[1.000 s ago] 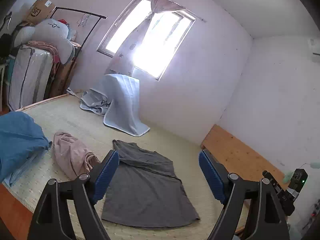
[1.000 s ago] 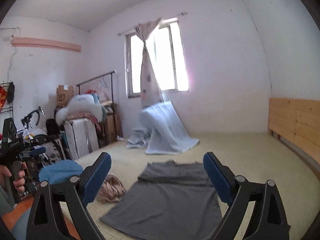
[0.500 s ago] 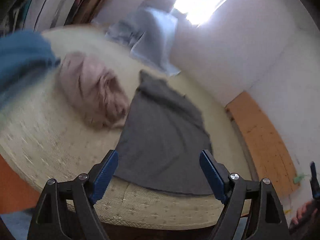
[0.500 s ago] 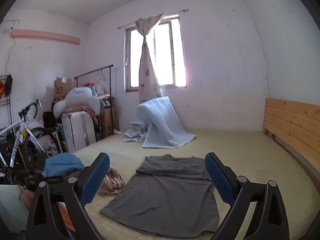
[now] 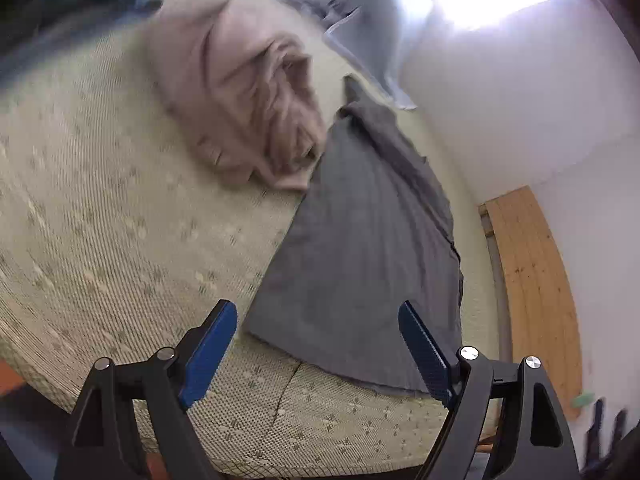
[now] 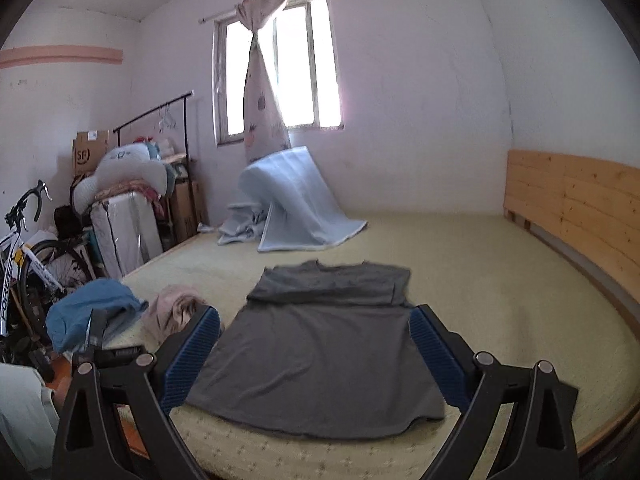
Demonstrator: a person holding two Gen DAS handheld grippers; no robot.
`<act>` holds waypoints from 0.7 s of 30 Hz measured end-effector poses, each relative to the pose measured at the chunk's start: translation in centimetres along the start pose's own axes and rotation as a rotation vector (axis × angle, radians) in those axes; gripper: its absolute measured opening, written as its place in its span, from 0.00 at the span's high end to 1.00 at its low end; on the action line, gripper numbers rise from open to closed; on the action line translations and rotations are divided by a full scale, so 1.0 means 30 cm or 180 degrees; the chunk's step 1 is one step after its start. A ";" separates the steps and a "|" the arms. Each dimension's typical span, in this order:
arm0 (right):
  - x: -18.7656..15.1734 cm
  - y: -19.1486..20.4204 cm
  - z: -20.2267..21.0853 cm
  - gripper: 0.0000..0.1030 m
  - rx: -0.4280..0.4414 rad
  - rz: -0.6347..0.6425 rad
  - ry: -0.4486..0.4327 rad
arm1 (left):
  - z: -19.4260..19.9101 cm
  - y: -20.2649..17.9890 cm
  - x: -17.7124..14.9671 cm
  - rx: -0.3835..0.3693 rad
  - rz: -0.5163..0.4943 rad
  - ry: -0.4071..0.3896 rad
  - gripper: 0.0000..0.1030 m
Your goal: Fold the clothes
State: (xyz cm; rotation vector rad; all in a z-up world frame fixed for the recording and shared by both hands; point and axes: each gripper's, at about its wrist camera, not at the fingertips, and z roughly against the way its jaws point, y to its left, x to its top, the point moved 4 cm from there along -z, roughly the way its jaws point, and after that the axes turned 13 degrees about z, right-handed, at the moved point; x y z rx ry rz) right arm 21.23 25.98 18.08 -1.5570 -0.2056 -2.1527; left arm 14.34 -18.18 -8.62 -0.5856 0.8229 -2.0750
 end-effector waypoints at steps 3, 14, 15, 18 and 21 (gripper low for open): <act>-0.048 0.040 -0.044 0.05 0.0090 0.0014 0.0101 | -0.035 -0.001 -0.016 -0.0020 0.0043 0.0154 0.16; -0.167 0.150 -0.177 0.05 0.0405 0.0098 0.0347 | -0.142 0.002 -0.046 0.0144 0.0168 0.0364 0.16; -0.175 0.157 -0.189 0.05 0.0424 0.0106 0.0364 | -0.144 0.004 -0.047 0.0147 0.0191 0.0362 0.16; -0.197 0.180 -0.228 0.05 0.0481 0.0153 0.0405 | -0.127 0.006 -0.042 0.0180 0.0227 0.0268 0.16; -0.215 0.208 -0.265 0.05 0.0541 0.0234 0.0440 | -0.102 0.021 -0.034 0.0241 0.0299 0.0148 0.16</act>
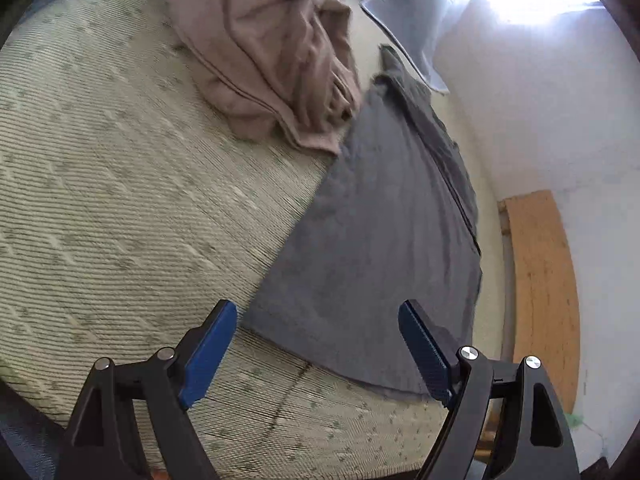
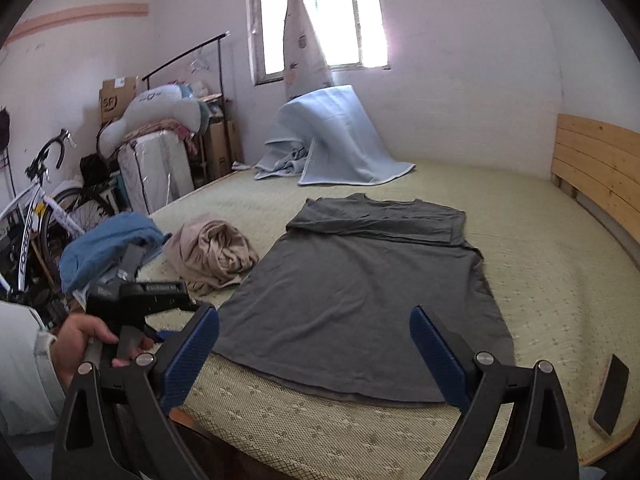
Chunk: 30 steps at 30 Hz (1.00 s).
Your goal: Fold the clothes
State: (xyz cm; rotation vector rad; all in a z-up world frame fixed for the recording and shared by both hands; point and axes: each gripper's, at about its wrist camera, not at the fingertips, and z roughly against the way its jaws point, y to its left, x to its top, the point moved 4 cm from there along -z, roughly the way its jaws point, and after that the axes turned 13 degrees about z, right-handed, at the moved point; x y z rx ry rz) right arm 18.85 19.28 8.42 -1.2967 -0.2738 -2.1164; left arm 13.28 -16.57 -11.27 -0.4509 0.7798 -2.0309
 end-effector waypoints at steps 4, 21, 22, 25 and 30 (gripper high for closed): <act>-0.033 0.015 -0.054 0.05 0.0095 -0.0013 0.0087 | -0.008 0.004 -0.001 0.0091 0.0004 0.0028 0.16; -0.069 0.226 -0.319 0.05 0.0700 0.0661 0.0384 | -0.067 0.005 0.014 0.0208 0.0178 0.0178 0.93; -0.072 0.249 -0.336 0.05 0.0752 0.0730 0.0394 | -0.061 0.002 0.014 0.0188 0.0180 0.0179 0.94; -0.095 0.339 -0.418 0.05 0.0881 0.1030 0.0471 | -0.033 -0.008 0.015 0.0100 0.0202 0.0158 0.96; -0.120 0.460 -0.541 0.05 0.0936 0.1440 0.0517 | 0.009 -0.031 0.005 -0.0093 0.0202 0.0211 0.96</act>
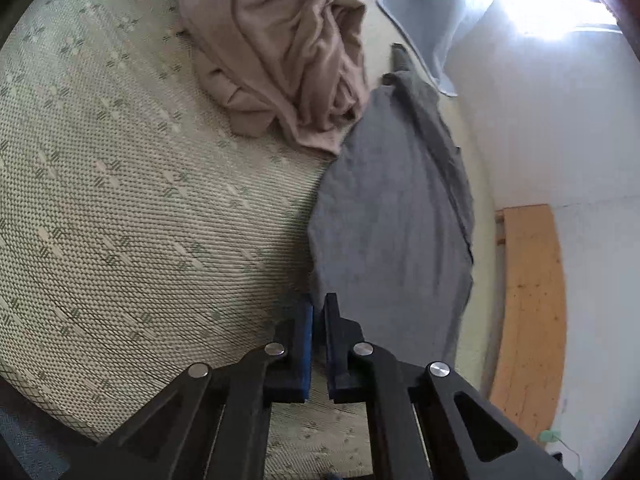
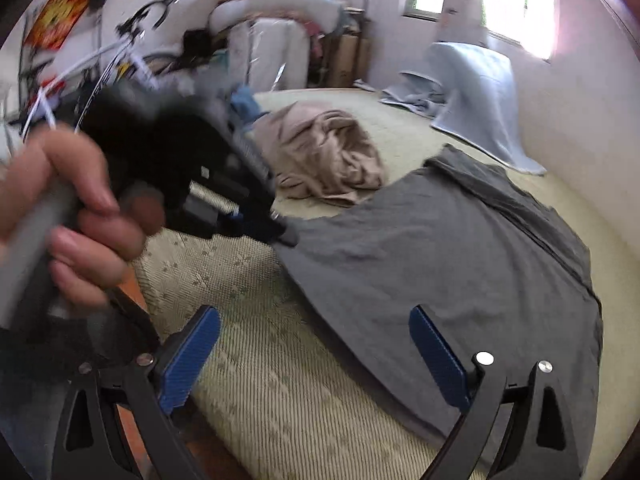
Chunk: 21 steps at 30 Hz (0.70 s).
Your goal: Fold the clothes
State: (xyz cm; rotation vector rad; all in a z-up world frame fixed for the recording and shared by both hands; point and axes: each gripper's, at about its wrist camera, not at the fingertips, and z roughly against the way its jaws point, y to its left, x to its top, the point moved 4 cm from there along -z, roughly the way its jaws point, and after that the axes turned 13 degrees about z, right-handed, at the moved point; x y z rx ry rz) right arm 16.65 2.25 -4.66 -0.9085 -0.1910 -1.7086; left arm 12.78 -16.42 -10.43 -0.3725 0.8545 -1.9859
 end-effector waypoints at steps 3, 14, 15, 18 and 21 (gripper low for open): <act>0.038 0.034 -0.078 0.09 -0.0170 0.0297 0.0019 | 0.007 -0.006 -0.005 -0.0051 0.0028 0.0078 0.97; 0.078 0.075 -0.260 0.96 -0.0595 0.0797 0.0321 | 0.076 0.002 0.012 -0.0277 0.0203 -0.0012 0.89; 0.081 0.062 -0.255 0.97 -0.0565 0.0706 0.0311 | 0.088 0.014 0.018 -0.0303 0.0277 -0.0058 0.77; 0.090 0.021 -0.237 0.97 -0.0467 0.0427 0.0271 | 0.102 0.040 0.027 -0.0348 0.0391 -0.0074 0.46; 0.105 0.001 -0.230 0.97 -0.0371 0.0268 0.0233 | 0.094 0.042 0.033 -0.0375 0.0376 0.0043 0.44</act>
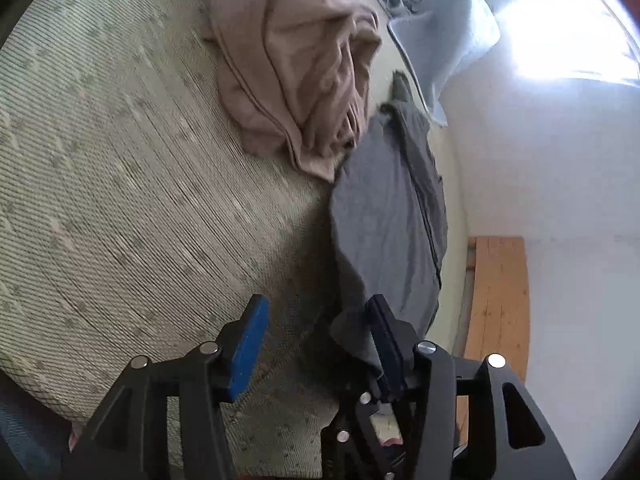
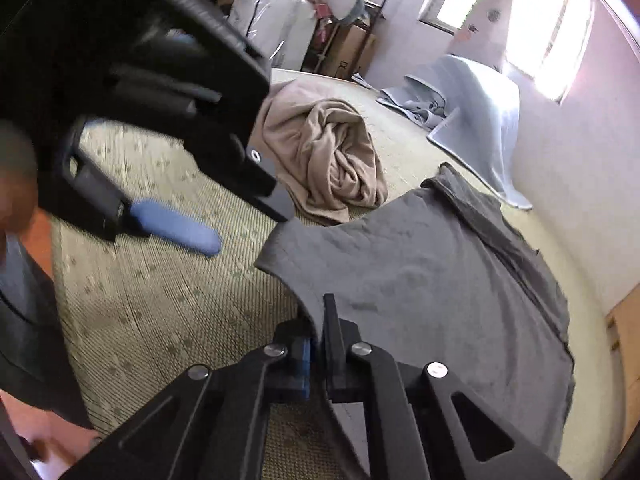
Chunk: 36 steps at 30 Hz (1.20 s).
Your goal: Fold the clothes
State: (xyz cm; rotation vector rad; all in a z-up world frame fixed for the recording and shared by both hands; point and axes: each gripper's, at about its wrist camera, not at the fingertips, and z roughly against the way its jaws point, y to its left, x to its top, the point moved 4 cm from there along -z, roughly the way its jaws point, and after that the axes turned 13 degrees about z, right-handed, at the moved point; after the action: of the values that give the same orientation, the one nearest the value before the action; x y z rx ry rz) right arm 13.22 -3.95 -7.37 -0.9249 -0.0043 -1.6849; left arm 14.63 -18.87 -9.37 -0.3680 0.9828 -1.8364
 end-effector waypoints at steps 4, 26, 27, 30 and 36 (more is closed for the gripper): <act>0.022 -0.020 0.006 0.97 0.0094 -0.0120 -0.0043 | -0.072 -0.022 0.006 -0.0197 0.0121 0.0149 0.42; -0.002 -0.010 0.057 0.96 0.0181 -0.0282 -0.0078 | -0.034 -0.046 -0.026 -0.0352 0.0103 0.0170 0.43; -0.003 -0.006 0.056 0.94 0.0185 -0.0283 -0.0075 | -0.030 -0.043 -0.026 -0.0341 0.0099 0.0156 0.43; -0.006 0.008 0.055 0.94 0.0202 -0.0282 -0.0065 | -0.021 -0.031 -0.024 -0.0320 0.0121 0.0126 0.43; -0.029 0.024 0.029 0.86 0.0233 -0.0297 -0.0022 | -0.010 -0.005 -0.035 -0.0259 0.0152 0.0137 0.52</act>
State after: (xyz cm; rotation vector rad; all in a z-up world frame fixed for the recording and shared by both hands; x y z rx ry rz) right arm 14.34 -3.10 -7.60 -0.8872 -0.1145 -1.7559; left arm 14.85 -17.79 -9.27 -0.3527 1.0895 -1.7713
